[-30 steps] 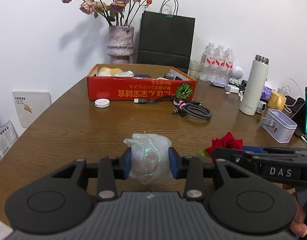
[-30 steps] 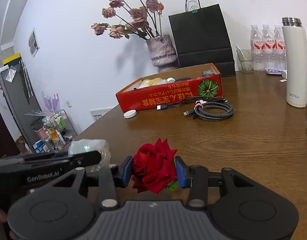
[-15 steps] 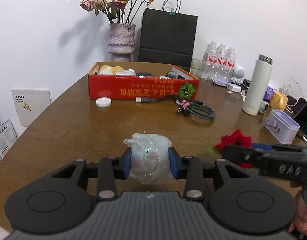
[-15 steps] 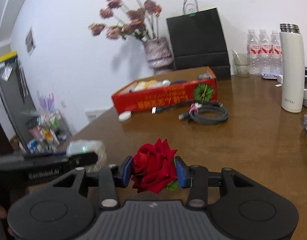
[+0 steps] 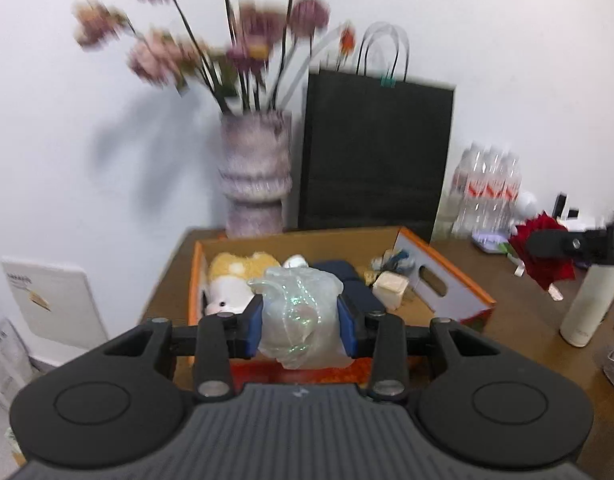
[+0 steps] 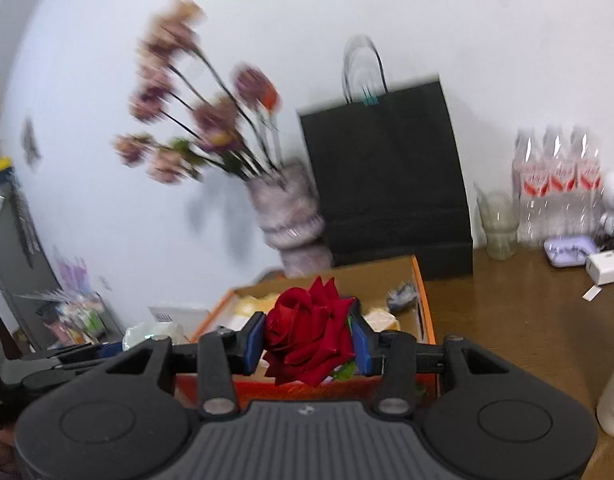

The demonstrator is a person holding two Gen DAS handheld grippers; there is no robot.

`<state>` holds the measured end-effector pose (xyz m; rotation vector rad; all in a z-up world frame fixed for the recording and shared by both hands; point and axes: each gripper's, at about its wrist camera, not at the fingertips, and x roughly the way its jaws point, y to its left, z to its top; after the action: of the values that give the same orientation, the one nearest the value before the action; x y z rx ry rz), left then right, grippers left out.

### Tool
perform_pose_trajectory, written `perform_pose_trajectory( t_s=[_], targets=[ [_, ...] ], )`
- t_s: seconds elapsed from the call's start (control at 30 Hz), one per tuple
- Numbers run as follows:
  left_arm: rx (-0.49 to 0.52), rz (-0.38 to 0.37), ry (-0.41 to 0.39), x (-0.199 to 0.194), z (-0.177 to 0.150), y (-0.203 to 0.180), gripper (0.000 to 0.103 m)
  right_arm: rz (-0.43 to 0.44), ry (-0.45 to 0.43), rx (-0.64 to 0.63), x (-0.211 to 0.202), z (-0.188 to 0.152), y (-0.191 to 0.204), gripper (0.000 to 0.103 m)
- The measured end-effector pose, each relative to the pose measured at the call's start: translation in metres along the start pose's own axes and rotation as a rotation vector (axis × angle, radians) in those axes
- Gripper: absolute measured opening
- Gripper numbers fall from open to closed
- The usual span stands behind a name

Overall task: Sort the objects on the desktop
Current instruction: 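Carry the bag and rose into the cardboard box and open both grippers, then move both grippers back toward the black cables beside the box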

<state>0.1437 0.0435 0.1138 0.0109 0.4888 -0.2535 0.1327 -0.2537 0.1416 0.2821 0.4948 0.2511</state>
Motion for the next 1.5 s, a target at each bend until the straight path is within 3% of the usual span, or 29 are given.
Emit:
perform_pose_trajectory(
  t_s=[0.13,0.23,0.3,0.37,0.47,0.53,0.6,0.7,0.83,0.97,1.07,1.23,1.3,1.37,1.5],
  targets=[
    [0.032,0.061,0.101,0.060,0.012,0.014,0.038,-0.024,0.179,0.020,0.078,0.025,-0.011,0.043],
    [0.005,0.021,0.206,0.098,0.006,0.027,0.040,-0.081,0.299,-0.012,0.137,0.023,-0.013,0.043],
    [-0.017,0.047,0.249,0.116,0.002,0.034,0.042,-0.145,0.362,-0.046,0.168,0.015,-0.012,0.043],
    [-0.012,0.069,0.253,0.122,-0.002,0.036,0.050,-0.187,0.421,-0.059,0.194,0.004,-0.011,0.043],
    [-0.019,-0.005,0.258,0.123,-0.003,0.036,0.057,-0.253,0.449,-0.154,0.212,-0.015,0.000,0.047],
    [0.000,0.006,0.242,0.116,-0.001,0.035,0.062,-0.284,0.442,-0.180,0.215,-0.018,0.001,0.058],
    [0.007,0.029,0.230,0.112,0.007,0.036,0.065,-0.334,0.424,-0.196,0.213,-0.015,0.001,0.069],
    [-0.007,0.028,0.212,0.099,0.017,0.039,0.070,-0.391,0.397,-0.207,0.202,-0.002,-0.002,0.070],
    [0.000,0.054,0.188,0.075,0.031,0.034,0.076,-0.348,0.350,-0.148,0.169,0.020,-0.004,0.072],
    [-0.009,0.084,0.157,0.046,0.041,0.027,0.094,-0.316,0.288,-0.125,0.129,0.034,0.006,0.081],
    [-0.020,0.078,0.139,0.023,0.041,0.021,0.099,-0.292,0.266,-0.144,0.104,0.029,0.015,0.084],
    [-0.033,0.136,0.123,-0.015,0.019,0.010,0.103,-0.274,0.245,-0.156,0.066,0.001,0.028,0.084],
    [-0.056,0.154,0.065,-0.043,-0.003,0.005,0.103,-0.278,0.159,-0.184,0.033,-0.026,0.037,0.087],
    [-0.065,0.139,0.013,-0.069,-0.027,-0.003,0.103,-0.227,0.087,-0.256,0.006,-0.059,0.049,0.090],
    [-0.114,0.161,-0.009,-0.101,-0.079,-0.024,0.103,-0.238,0.063,-0.294,-0.027,-0.119,0.064,0.090]
  ],
)
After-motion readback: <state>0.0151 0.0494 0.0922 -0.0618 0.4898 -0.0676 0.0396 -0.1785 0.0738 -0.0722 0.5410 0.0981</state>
